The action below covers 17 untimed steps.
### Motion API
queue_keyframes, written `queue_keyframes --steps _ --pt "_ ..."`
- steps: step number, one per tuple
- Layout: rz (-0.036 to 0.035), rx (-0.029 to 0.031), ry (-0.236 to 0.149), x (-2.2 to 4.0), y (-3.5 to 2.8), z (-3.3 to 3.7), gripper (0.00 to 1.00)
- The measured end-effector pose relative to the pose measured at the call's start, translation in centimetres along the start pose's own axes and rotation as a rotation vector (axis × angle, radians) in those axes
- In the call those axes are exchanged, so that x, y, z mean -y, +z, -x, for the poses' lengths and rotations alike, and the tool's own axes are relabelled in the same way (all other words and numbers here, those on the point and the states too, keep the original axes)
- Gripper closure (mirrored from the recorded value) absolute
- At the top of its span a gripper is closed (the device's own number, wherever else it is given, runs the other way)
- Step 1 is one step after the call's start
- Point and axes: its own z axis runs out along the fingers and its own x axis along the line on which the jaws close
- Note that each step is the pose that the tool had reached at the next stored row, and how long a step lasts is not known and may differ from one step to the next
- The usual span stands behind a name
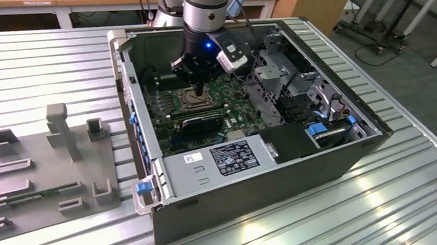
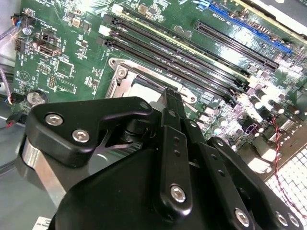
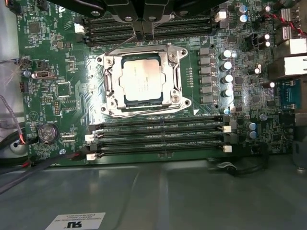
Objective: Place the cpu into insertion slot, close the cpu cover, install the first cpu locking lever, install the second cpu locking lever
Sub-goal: 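Install the second cpu locking lever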
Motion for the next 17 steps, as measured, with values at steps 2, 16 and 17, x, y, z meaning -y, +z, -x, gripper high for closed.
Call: queue_keyframes --steps 2,16,17 --pt "0.0000 0.0000 0.000 0.00 0.02 -0.01 0.89" --pt "0.0001 0.0000 0.000 0.18 0.17 -0.31 0.89" --pt "0.0002 0.0001 0.000 0.19 0.21 -0.39 0.89"
